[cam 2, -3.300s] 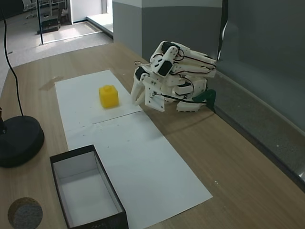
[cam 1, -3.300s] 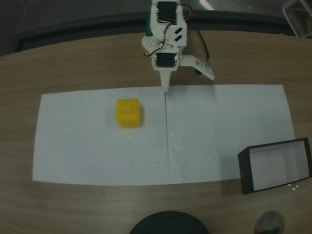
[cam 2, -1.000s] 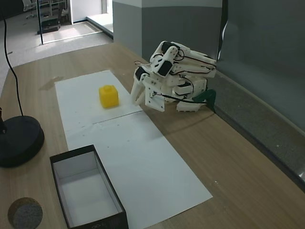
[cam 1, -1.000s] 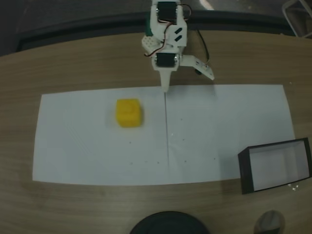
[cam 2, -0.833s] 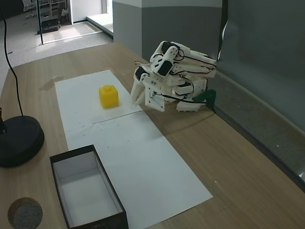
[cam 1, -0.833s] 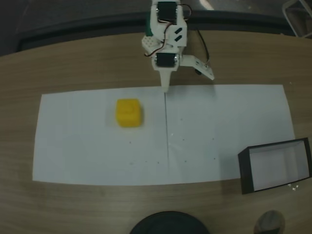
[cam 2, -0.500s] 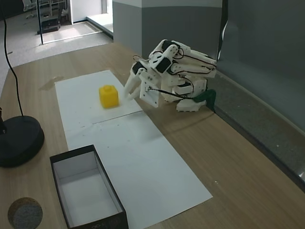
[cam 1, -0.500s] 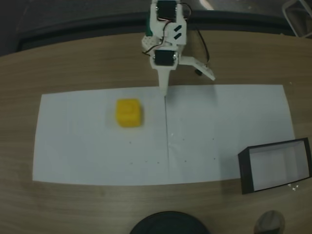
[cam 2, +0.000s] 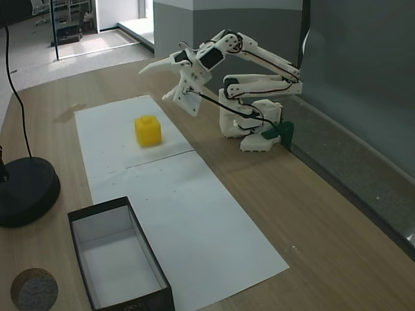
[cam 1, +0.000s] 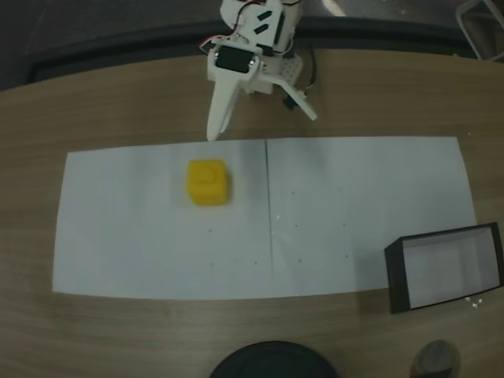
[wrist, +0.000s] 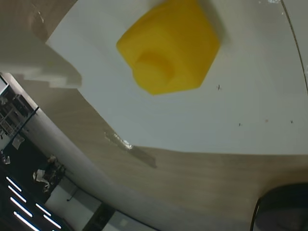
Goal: Grab a yellow square and put it in the box.
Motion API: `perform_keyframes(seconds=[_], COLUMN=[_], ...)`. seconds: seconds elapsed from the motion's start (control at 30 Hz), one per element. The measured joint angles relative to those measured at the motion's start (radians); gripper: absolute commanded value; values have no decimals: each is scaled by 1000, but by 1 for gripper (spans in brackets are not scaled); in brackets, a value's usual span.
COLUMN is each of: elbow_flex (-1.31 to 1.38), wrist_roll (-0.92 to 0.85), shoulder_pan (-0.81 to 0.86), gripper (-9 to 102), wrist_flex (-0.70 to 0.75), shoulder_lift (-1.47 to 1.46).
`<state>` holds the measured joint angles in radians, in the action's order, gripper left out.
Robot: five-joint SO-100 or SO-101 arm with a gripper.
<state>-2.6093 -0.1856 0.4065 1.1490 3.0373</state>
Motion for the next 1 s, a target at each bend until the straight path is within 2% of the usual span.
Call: perform_keyframes(seconds=[0.33,0.6,1.0], elbow_flex=[439,601,652], wrist_roll=[0,-6,-6], shoulder_pan=[35,80,78], gripper=[37,37,37], wrist_flex=[218,219,118], shoulder_lift=[-736,-1132,-1365])
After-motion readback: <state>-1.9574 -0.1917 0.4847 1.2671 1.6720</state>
